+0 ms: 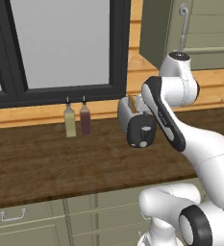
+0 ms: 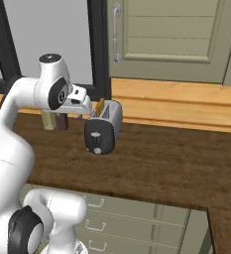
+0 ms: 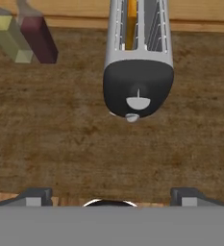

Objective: Start the toaster. Once the lever pops up, take the bread to the plate on the dining counter.

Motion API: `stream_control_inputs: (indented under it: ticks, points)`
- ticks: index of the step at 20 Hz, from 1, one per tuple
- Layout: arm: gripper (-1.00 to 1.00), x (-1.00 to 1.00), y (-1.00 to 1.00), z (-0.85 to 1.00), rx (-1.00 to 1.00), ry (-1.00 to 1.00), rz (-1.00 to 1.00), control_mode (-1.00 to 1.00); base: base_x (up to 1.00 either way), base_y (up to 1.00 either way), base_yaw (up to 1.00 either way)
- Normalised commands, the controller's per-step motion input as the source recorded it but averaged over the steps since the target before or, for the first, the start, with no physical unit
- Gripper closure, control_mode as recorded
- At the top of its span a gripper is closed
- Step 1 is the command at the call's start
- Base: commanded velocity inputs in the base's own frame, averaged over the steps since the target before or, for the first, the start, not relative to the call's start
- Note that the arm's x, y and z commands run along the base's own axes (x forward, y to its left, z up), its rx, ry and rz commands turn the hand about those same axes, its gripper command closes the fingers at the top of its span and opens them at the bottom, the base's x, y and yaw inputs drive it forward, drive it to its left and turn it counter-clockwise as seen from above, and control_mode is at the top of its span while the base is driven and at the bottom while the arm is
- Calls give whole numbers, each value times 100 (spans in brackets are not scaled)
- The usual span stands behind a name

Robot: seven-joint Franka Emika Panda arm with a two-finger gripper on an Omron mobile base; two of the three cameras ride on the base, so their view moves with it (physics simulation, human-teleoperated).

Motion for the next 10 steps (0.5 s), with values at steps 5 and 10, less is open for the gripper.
stream_control_inputs:
  ticks: [5,10]
  points:
    - [-100,4,-2,-50,0,-2,0,-100,0,0,0]
    - [-100,41,-2,-50,0,1,0,-100,0,0,0]
